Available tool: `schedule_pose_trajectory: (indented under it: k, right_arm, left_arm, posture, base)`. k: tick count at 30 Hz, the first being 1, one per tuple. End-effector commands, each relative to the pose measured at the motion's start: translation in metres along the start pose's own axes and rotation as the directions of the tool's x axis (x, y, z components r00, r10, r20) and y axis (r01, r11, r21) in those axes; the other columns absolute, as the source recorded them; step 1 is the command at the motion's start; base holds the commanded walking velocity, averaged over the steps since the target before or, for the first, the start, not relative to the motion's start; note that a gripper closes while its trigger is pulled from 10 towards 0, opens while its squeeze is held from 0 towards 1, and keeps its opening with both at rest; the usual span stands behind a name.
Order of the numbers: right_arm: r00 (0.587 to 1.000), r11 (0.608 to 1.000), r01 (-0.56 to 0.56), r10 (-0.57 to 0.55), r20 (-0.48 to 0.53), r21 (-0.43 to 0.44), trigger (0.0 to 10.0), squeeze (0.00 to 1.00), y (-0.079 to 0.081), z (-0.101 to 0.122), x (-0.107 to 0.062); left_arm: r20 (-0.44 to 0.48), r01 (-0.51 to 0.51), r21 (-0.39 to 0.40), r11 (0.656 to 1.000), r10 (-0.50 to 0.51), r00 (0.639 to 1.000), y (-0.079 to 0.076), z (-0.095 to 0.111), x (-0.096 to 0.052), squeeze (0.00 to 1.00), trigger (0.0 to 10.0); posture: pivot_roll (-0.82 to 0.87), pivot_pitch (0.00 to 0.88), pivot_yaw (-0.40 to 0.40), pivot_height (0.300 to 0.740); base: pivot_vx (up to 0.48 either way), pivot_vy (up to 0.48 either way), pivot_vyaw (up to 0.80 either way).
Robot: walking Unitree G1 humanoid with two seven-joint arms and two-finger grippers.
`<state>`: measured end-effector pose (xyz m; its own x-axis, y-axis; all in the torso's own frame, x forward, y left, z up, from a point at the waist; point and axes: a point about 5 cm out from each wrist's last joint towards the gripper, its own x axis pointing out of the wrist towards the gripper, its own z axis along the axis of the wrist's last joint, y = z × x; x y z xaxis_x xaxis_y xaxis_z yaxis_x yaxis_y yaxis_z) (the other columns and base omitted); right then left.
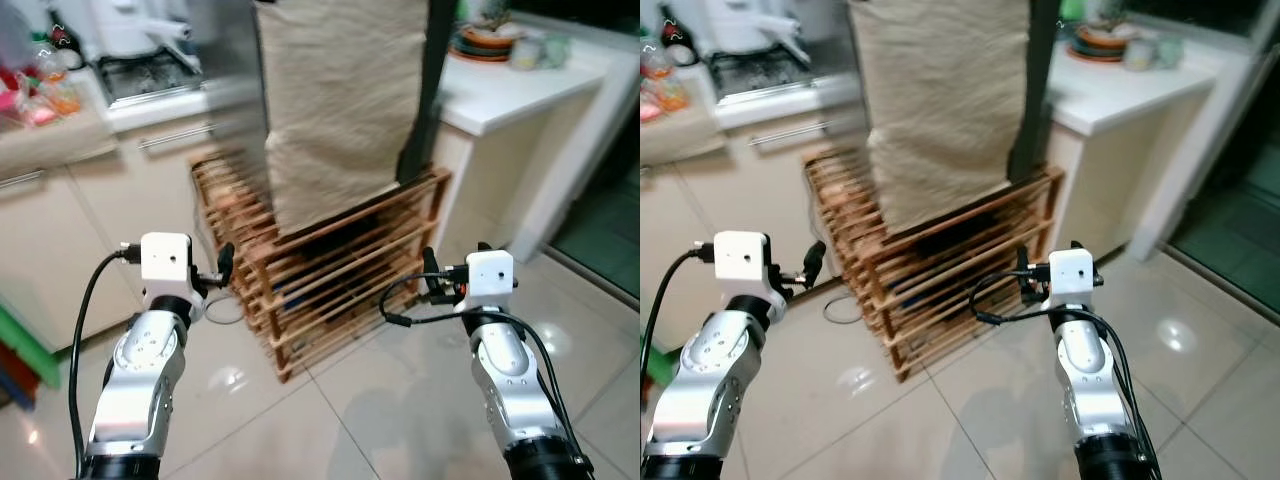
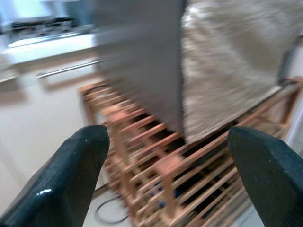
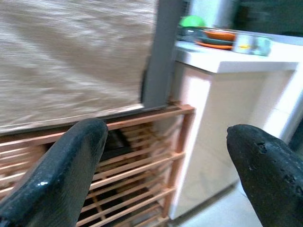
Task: Restocking fridge
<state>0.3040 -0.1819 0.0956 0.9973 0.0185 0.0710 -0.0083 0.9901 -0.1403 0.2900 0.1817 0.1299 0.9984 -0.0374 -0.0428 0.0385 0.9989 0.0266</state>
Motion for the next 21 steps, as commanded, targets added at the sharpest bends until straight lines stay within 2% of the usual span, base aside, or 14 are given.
schedule_pose_trajectory:
  k: [1, 8, 21]
  right_arm:
    - [1.0, 1.0, -0.008, 0.007, 0.006, 0.016, 10.0, 0.0, 0.003, 0.002, 0.002]
    - [0.999, 0.999, -0.03, 0.031, -0.014, 0.024, 10.0, 0.0, 0.009, 0.001, 0.005]
    - [0.999, 0.998, -0.052, 0.053, -0.015, 0.029, 10.0, 0.0, 0.012, 0.002, 0.008]
  left_arm:
    - [0.012, 0.008, 0.007, 1.0, -0.008, 1.0, 0.001, 0.003, 0.0, 0.0, 10.0]
    - [0.031, 0.011, -0.02, 1.0, -0.01, 0.999, -0.001, 0.005, 0.0, 0.0, 10.0]
    - [0.061, 0.023, -0.048, 0.999, -0.02, 0.998, -0.005, 0.008, -0.001, 0.0, 10.0]
  posture:
    - [-0.14, 0.0, 0.076, 0.74]
    - [-0.13, 0.0, 0.067, 0.74]
    - [-0.13, 0.0, 0.058, 0.694]
  base:
    - [0.27, 0.398, 0.0]
    - [0.272, 0.396, -0.43]
    - [0.018, 0.428, -0.44]
